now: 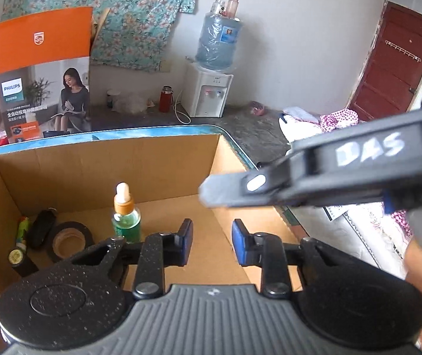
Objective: Organize rigid objects
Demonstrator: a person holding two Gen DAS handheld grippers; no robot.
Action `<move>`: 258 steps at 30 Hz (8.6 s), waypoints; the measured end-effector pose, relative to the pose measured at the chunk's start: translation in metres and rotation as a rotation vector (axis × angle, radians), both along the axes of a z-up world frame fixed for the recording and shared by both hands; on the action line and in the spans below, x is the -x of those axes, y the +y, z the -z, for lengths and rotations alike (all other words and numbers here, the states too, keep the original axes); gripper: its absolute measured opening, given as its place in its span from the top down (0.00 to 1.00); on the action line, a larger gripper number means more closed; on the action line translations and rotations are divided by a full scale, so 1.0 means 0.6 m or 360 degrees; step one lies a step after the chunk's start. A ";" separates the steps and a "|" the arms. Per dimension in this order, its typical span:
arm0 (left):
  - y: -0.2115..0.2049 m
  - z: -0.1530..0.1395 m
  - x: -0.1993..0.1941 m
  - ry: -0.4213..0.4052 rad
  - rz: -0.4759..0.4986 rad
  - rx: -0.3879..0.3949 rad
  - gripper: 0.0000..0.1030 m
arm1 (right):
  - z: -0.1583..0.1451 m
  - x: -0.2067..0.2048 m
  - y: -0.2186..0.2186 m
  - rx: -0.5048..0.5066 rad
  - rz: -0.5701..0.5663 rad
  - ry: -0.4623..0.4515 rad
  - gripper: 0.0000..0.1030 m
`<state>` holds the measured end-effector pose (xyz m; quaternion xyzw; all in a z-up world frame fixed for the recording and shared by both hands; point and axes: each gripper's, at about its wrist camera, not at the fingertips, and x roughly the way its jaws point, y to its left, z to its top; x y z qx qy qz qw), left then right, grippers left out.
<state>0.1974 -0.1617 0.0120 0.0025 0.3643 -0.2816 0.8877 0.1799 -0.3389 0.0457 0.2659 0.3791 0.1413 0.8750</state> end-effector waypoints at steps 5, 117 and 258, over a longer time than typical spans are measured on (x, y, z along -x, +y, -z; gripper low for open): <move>0.031 -0.012 0.029 -0.0048 0.0026 -0.0028 0.53 | -0.020 0.056 -0.020 -0.0085 -0.0001 -0.0127 0.85; 0.088 0.146 0.241 -0.0144 0.0148 -0.0299 0.73 | 0.252 0.248 0.090 -0.0607 0.0333 0.0448 0.59; 0.191 0.147 0.222 -0.0083 -0.0167 -0.0118 0.05 | 0.136 0.174 0.261 0.0408 -0.0334 -0.0228 0.23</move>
